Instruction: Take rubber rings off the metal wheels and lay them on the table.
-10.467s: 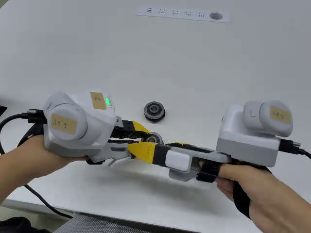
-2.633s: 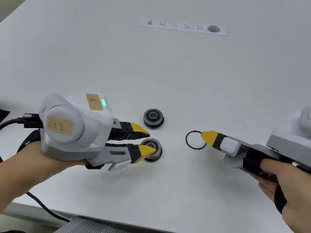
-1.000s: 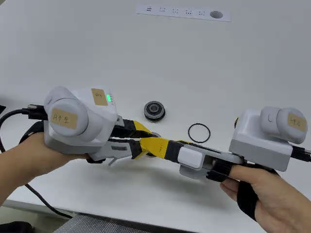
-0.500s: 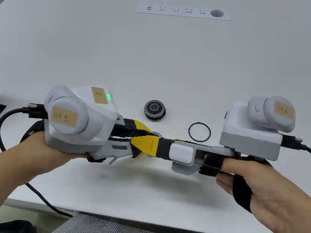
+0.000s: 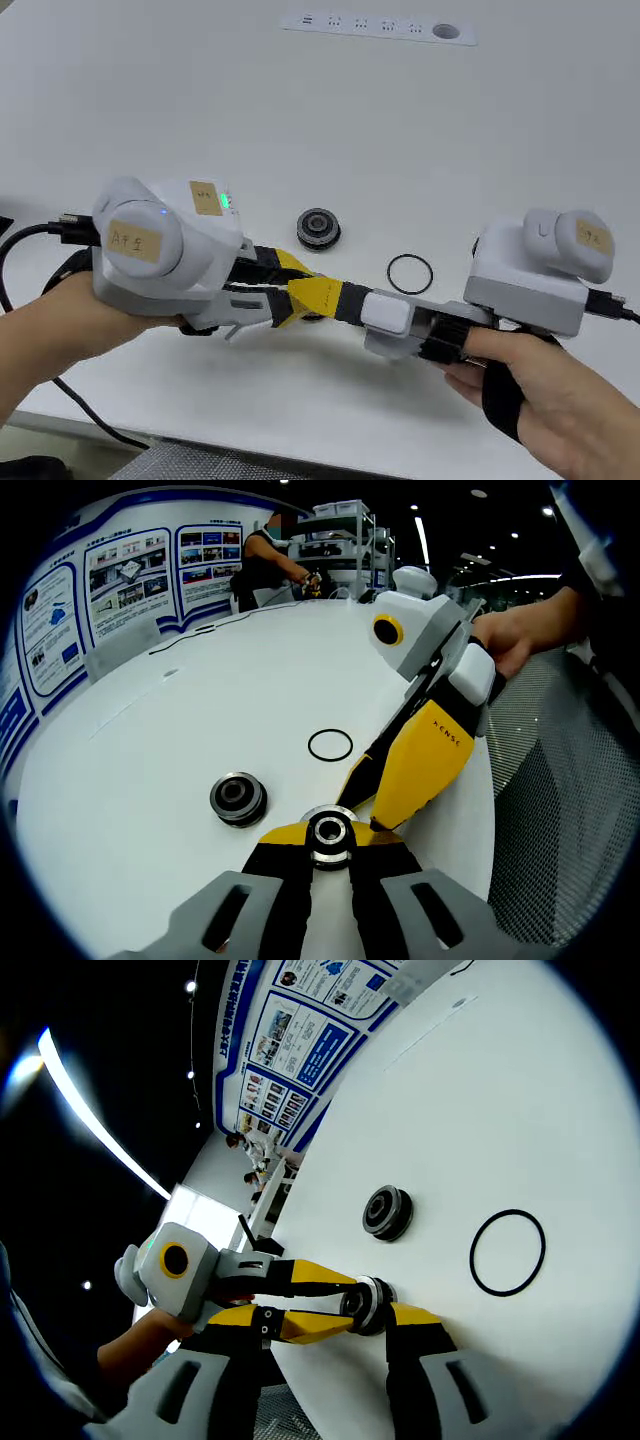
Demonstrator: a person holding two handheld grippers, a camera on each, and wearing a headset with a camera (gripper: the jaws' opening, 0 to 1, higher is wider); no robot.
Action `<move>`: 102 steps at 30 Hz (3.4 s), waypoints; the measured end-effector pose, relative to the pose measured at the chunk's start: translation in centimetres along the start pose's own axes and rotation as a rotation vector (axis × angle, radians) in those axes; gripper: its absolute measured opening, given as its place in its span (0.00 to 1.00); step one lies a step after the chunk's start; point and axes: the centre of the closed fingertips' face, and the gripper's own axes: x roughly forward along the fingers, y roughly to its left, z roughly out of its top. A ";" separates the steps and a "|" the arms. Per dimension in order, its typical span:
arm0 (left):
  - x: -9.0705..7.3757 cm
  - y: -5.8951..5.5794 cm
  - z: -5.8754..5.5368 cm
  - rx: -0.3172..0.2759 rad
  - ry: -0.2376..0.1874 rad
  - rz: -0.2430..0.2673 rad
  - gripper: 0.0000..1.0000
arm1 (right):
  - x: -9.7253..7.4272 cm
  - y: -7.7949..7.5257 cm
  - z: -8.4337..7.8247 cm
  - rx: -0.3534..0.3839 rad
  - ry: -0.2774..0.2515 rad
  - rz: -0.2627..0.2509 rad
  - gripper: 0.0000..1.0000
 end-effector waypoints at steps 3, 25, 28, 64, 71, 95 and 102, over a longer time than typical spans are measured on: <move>0.0 0.0 0.0 0.000 0.000 0.001 0.13 | -0.3 -0.2 0.1 0.033 -0.016 0.010 0.48; 0.0 0.0 0.0 -0.003 0.000 0.000 0.13 | -0.4 -1.9 0.2 0.000 -0.012 -0.056 0.38; 0.0 0.0 0.0 0.000 0.002 -0.002 0.13 | -0.4 -1.5 0.0 -0.002 -0.008 -0.046 0.39; 0.0 -0.1 0.0 0.002 0.007 -0.004 0.13 | -0.3 -3.3 0.0 0.079 0.001 -0.075 0.05; 0.0 -0.1 0.0 0.003 0.008 -0.004 0.13 | -0.4 -3.2 0.1 0.073 0.001 -0.078 0.03; 0.0 0.0 -0.1 -0.008 0.013 -0.002 0.13 | -0.3 -2.5 0.1 0.057 0.009 -0.096 0.01; 0.0 0.0 -0.1 -0.008 0.012 0.001 0.13 | 0.0 -2.2 0.1 -0.013 0.030 -0.113 0.01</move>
